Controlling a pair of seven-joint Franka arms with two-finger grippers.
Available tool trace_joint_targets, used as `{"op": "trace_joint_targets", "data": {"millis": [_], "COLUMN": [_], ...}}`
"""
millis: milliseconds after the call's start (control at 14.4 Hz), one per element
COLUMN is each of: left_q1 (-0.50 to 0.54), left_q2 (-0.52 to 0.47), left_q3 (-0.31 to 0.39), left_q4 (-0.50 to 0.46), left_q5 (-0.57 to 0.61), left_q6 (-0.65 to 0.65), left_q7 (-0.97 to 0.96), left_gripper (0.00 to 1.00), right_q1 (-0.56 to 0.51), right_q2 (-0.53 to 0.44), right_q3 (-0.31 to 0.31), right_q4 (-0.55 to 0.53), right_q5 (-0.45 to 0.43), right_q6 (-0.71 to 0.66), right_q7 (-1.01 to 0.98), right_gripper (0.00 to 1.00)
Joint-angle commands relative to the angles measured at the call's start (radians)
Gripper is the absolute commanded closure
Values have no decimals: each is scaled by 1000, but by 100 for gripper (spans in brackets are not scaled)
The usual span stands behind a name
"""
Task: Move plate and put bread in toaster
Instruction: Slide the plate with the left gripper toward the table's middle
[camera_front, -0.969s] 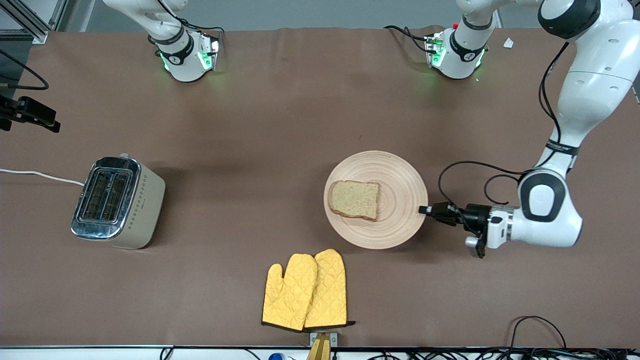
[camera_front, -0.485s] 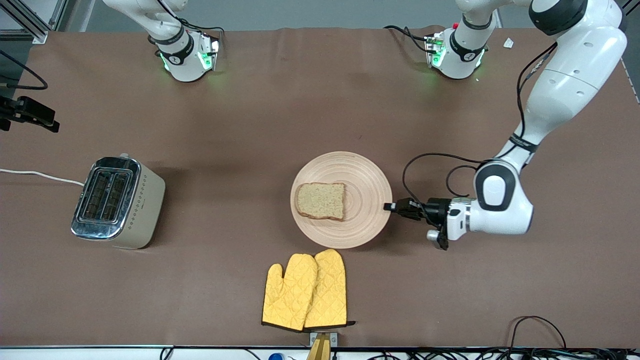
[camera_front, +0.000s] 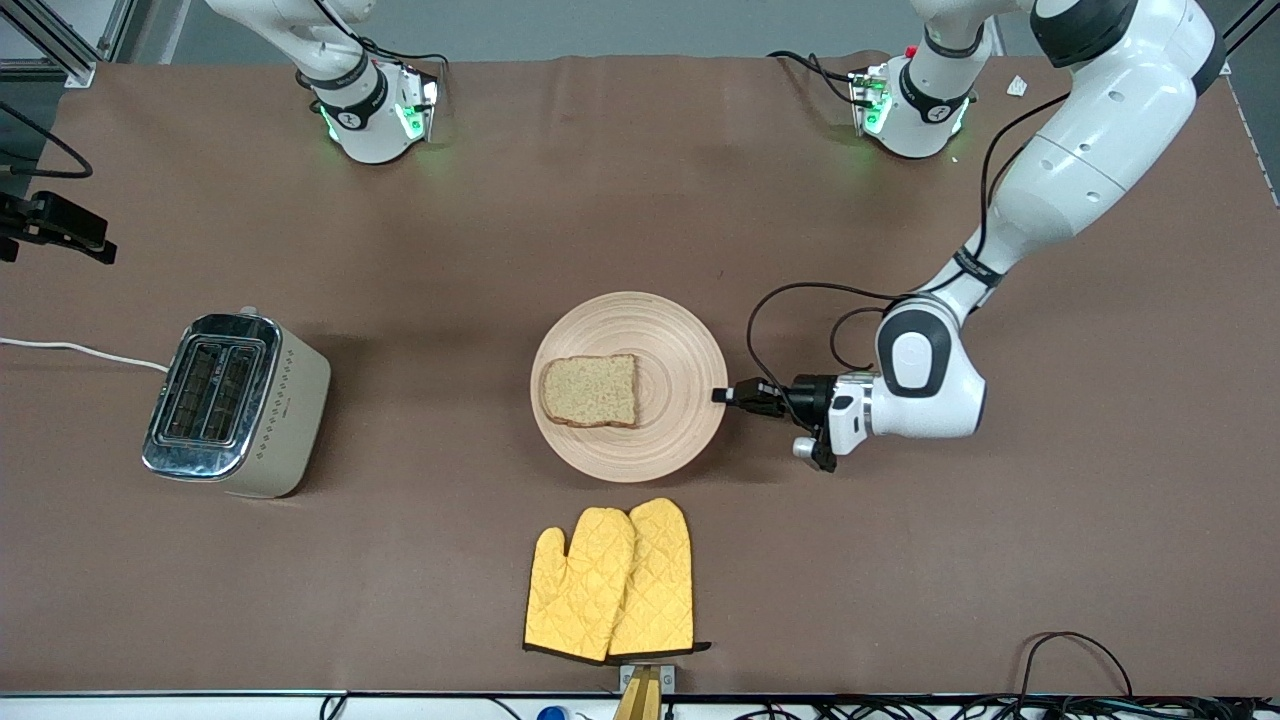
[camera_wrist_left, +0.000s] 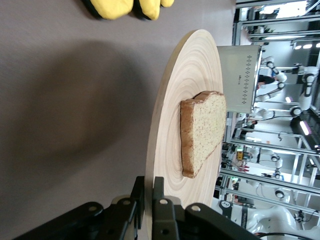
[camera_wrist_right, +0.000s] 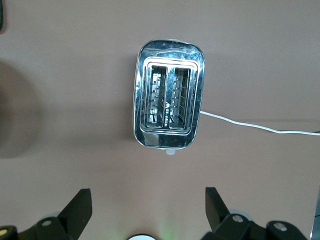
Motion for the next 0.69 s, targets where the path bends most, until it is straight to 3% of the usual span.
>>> {"op": "trace_joint_targets", "data": {"millis": [0, 138, 277, 623], "left_q1": [0, -21, -49, -53], "left_q2": [12, 27, 36, 67], "left_q3": [-14, -12, -12, -4], "left_q4": [-46, -57, -60, -69], "left_q5": [-144, -186, -210, -212], "left_q6": [11, 45, 91, 111], "left_q7": [156, 204, 207, 252], "left_gripper": [100, 100, 99, 95], "right_q1": [-5, 29, 147, 276], "right_q2": [-9, -8, -2, 99], "right_q3": [7, 15, 14, 15], "right_q4": [-4, -7, -8, -34], "right_q5": [-15, -92, -193, -186], "right_q6": [-14, -20, -39, 59], "right_q7": [-19, -42, -31, 184], "right_gripper": [0, 0, 0, 0]}}
